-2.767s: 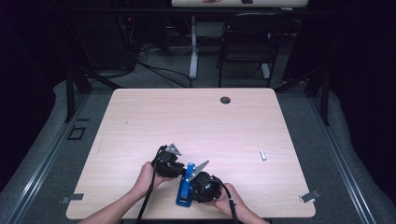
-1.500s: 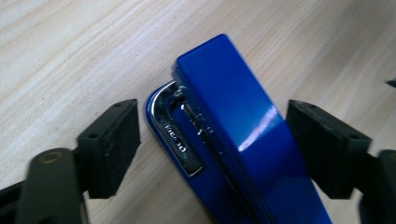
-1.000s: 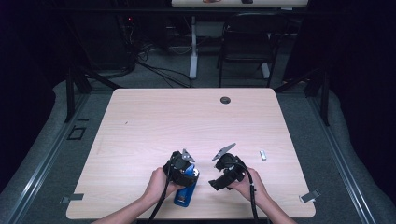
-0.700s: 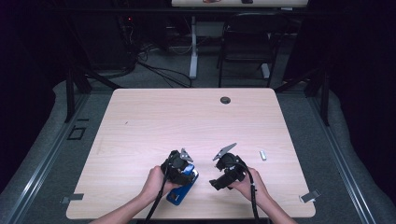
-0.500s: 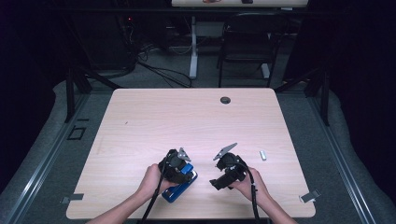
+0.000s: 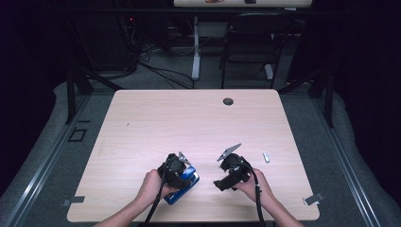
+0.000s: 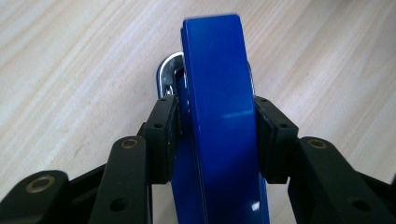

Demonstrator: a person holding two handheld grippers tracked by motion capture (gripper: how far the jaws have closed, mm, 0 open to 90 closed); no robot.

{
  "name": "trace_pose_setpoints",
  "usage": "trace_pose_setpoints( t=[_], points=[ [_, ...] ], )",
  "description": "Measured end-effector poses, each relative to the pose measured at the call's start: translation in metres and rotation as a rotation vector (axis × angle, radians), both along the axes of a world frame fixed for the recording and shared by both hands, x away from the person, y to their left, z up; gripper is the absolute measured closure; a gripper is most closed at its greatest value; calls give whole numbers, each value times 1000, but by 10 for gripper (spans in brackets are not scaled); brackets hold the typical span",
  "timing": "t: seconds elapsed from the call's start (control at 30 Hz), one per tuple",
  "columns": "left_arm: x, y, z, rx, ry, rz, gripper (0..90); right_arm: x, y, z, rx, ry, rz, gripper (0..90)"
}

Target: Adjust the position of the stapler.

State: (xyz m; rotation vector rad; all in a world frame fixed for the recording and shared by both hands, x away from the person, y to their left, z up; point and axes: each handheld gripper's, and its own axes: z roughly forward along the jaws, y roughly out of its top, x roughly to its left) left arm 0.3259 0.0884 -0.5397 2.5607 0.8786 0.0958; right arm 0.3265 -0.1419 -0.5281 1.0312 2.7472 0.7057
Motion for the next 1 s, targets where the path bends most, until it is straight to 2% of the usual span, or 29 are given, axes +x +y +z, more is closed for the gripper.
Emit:
trace_pose_setpoints(
  t=[0.07,0.27,0.4,0.43,0.67,0.73,0.83,0.87,0.9,0.93,1.0],
  points=[
    [0,1,-1,5,21,-4,604,0,0,0,2,2,2,146],
    [0,1,-1,10,20,-33,606,1,0,-1,5,15,12,158],
    [-3,1,3,14,-34,-76,630,2,-1,-2,5,15,5,166],
    [-2,2,3,11,-32,-105,662,3,-2,-2,0,13,6,168],
    [-4,-1,4,18,-48,-163,663,1,-1,-2,5,8,10,174],
    [-4,-1,6,-2,-90,-230,663,0,-1,-2,1,8,11,175],
    [-2,0,9,-14,-109,-239,663,1,-2,-1,-7,9,16,176],
    [-1,0,12,-19,-138,-283,663,1,-2,-1,-1,7,9,176],
    [-1,0,12,-19,-138,-283,663,2,-2,-1,0,7,6,176],
    [0,0,16,-18,-157,-323,663,2,-3,0,-5,8,4,176],
    [0,-1,18,-23,-169,-341,663,3,-4,0,-1,5,-4,177]
  ],
)
